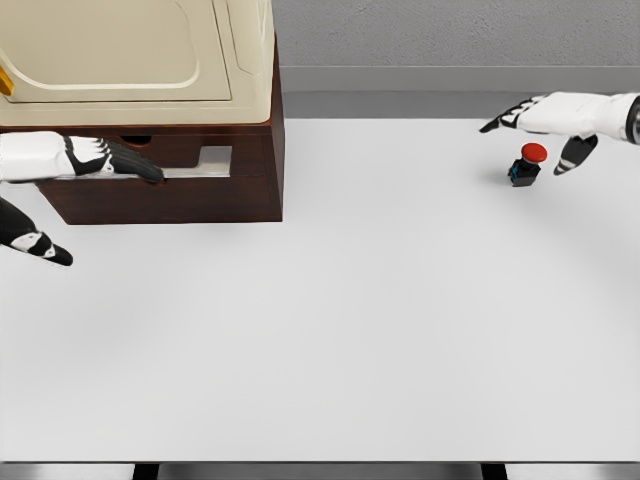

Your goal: Open the cabinet drawer with left arm, and place a switch into the drawer with right arm

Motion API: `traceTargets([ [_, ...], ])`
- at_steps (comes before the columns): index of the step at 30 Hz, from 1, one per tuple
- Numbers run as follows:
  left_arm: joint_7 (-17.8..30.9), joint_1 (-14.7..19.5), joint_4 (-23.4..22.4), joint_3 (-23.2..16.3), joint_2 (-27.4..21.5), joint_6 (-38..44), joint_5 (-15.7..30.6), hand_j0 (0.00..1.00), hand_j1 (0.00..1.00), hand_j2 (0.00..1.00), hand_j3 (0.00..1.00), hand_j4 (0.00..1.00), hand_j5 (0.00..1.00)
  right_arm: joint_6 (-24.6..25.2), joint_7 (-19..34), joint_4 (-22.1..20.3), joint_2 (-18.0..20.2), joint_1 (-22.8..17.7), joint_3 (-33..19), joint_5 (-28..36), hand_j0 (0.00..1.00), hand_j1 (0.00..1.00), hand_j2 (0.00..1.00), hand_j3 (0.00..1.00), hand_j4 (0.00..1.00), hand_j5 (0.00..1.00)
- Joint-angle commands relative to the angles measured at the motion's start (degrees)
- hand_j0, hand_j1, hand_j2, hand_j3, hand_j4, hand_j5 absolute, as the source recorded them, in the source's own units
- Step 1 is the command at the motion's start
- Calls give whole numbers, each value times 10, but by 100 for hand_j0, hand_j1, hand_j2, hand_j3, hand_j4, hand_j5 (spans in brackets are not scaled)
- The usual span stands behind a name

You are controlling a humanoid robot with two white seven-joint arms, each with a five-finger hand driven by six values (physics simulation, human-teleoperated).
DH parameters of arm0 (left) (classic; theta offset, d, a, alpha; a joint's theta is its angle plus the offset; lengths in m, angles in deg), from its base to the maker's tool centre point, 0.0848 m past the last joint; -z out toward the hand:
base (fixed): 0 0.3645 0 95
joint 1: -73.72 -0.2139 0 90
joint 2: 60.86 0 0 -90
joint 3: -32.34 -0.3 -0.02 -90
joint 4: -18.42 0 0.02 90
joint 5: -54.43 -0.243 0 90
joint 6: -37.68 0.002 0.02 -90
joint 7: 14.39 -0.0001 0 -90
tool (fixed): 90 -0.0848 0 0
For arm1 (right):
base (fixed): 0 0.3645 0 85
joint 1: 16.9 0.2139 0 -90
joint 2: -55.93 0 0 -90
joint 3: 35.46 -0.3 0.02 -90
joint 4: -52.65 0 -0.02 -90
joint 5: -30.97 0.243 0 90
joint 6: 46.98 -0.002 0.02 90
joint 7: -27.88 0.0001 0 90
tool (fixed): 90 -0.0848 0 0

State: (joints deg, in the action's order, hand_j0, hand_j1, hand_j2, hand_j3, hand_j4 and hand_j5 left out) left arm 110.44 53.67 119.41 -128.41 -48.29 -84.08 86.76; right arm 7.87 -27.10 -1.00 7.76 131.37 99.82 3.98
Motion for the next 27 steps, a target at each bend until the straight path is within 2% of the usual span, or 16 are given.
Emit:
traceTargets([
  [1,2,4,0,-13,39,69,21,100,100,100,100,100,100,1,0,21,-4,0,3,-3,100,100,100,100,100,100],
  [3,2,17,0,-17,51,95,22,100,100,100,100,100,100,1,0,25,-5,1,6,-9,100,100,100,100,100,100],
  [4,2,37,0,-18,69,114,22,100,100,100,100,100,100,1,0,26,-6,1,6,-12,100,100,100,100,100,100],
  [5,2,48,0,-18,78,158,20,100,100,100,100,100,100,1,0,32,-9,2,6,-12,100,100,100,100,100,100],
  [7,2,53,-3,-18,76,184,19,100,100,100,100,100,100,1,0,48,-17,9,5,-20,100,100,100,100,100,100],
  [9,2,66,-2,-18,78,302,17,100,100,100,100,100,100,1,0,62,-25,12,6,-23,100,100,100,100,100,100],
  [15,2,66,0,-26,73,325,16,100,100,100,100,100,100,1,0,69,-26,13,6,-29,100,100,100,100,100,100],
  [17,2,64,-2,-33,75,338,9,100,100,100,100,100,100,1,0,84,-33,16,6,-34,100,100,100,100,100,100],
  [20,2,63,-5,-47,79,345,-34,100,100,100,100,100,100,1,0,114,-55,27,6,-59,100,100,100,100,100,100],
  [27,2,62,-5,-56,86,360,-35,100,100,100,100,100,100,1,0,140,-59,33,6,-77,100,100,100,100,100,100],
])
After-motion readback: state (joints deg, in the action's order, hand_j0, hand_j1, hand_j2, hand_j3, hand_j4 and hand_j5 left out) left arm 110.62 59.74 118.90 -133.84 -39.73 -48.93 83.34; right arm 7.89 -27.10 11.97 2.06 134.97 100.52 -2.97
